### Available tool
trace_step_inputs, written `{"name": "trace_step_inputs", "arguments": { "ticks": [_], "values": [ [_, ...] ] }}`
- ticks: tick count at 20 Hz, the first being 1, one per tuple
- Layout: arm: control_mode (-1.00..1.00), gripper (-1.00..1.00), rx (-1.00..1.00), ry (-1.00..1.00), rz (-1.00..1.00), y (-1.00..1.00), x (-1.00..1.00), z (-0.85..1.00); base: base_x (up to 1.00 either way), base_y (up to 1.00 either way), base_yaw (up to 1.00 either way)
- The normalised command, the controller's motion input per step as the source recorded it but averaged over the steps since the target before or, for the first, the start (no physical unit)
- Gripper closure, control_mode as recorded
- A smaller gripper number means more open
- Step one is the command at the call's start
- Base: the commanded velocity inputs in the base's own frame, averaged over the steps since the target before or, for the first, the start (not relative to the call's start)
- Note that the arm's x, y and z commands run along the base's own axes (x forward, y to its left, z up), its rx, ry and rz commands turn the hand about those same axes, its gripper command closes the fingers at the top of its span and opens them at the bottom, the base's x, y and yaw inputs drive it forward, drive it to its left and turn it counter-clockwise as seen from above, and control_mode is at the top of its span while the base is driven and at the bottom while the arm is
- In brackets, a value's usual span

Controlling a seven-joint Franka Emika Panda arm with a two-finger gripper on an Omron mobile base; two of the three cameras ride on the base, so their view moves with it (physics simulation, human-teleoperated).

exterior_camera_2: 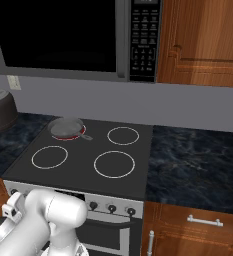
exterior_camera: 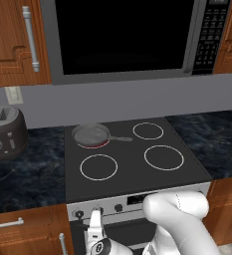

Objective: Turn off the rear left burner of the stove.

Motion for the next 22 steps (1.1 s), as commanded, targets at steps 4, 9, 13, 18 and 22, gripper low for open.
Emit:
{"name": "trace_step_inputs", "arguments": {
  "ticks": [4, 9, 13, 18, 22],
  "values": [
    [-1.00, 1.00, -0.04, 0.00, 0.00, 0.00, 0.09, 0.31, 0.00, 0.00, 0.00],
    [-1.00, 1.00, -0.04, 0.00, 0.00, 0.00, 0.03, 0.37, 0.00, 0.00, 0.00],
    [-1.00, 1.00, -0.02, 0.00, 0.00, 0.00, 0.00, 0.41, 0.00, 0.00, 0.00],
    [-1.00, 1.00, 0.00, -0.02, 0.00, 0.00, 0.00, 0.23, 0.00, 0.00, 0.00],
    [-1.00, 1.00, 0.00, -0.08, 0.00, 0.00, 0.00, 0.13, 0.00, 0.00, 0.00]
  ]
}}
